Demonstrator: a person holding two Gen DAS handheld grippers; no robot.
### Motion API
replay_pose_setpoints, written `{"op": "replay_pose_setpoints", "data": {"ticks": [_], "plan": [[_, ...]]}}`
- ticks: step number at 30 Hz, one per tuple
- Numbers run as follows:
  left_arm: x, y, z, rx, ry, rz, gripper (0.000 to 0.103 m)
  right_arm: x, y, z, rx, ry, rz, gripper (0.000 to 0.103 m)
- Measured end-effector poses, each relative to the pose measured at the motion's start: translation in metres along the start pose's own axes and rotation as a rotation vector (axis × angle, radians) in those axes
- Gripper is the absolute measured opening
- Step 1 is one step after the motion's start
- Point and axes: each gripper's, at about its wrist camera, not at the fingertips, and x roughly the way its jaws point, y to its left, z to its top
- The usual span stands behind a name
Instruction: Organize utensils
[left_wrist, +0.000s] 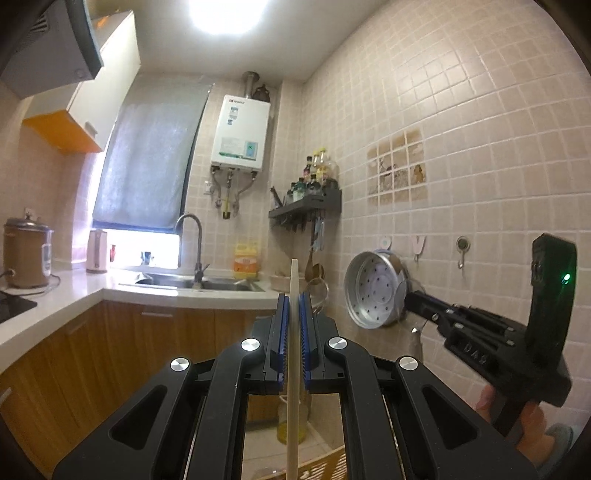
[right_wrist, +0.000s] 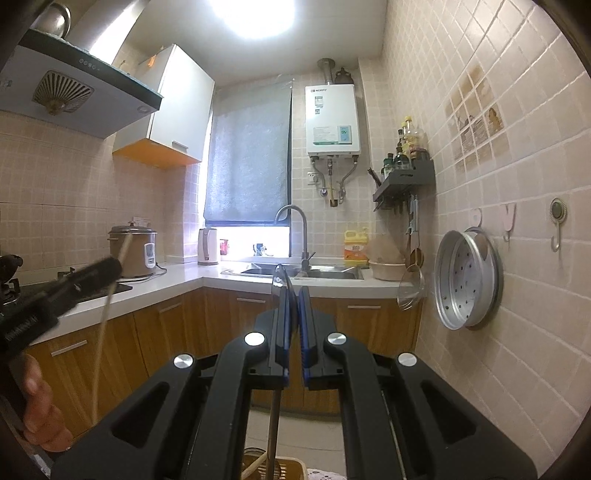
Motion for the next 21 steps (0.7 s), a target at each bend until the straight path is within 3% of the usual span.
{"op": "replay_pose_setpoints", "data": {"ticks": [21], "plan": [[0.004,0.005,-0.006,0.025,-0.025,0.077,0.005,0.004,0.002,-0.01,-0.008,-0.006,-0.039,0.003]]}}
